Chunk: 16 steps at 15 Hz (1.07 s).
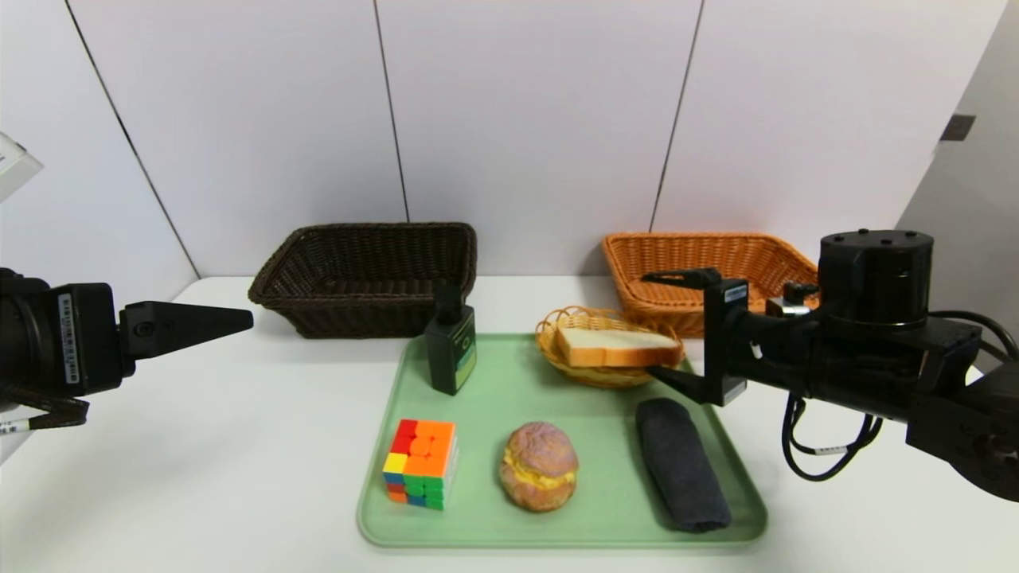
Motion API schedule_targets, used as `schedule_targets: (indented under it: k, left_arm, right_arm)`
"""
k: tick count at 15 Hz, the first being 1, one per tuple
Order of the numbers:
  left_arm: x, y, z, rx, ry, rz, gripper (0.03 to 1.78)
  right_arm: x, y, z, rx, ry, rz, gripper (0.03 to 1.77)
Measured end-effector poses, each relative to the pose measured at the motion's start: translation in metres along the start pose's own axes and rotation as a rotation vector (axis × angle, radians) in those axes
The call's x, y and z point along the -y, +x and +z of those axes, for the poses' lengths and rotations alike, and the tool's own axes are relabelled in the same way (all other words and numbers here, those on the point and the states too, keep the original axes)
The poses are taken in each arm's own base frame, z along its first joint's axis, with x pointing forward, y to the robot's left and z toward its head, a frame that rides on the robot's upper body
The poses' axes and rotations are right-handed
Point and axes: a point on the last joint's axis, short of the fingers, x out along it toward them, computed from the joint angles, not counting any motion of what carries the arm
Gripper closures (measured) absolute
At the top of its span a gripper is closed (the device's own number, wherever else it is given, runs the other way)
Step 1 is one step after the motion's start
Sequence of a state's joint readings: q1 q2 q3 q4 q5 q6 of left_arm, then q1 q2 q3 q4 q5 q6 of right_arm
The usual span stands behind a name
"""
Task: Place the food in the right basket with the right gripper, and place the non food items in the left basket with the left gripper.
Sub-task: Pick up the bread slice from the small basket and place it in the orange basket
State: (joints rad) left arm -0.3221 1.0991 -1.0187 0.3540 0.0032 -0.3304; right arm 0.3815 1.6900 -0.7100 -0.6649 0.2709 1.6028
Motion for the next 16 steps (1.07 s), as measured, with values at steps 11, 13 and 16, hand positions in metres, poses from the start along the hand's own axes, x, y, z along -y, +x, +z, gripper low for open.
schedule_targets:
  k: [11,13,16]
  left_arm:
    - [0.0,-0.002,0.0,0.005,0.002,-0.008,0.12]
    - [0.0,-0.002,0.0,0.006,0.003,-0.009,0.12]
    - [0.0,-0.002,0.0,0.005,0.003,-0.01,0.12]
  right_arm:
    - [0.005,0.012,0.003,0.018,-0.001,-0.001,0.09]
    - [0.007,0.013,0.004,0.019,0.0,-0.008,0.09]
    - [0.007,0.015,0.002,0.013,-0.001,-0.012,0.09]
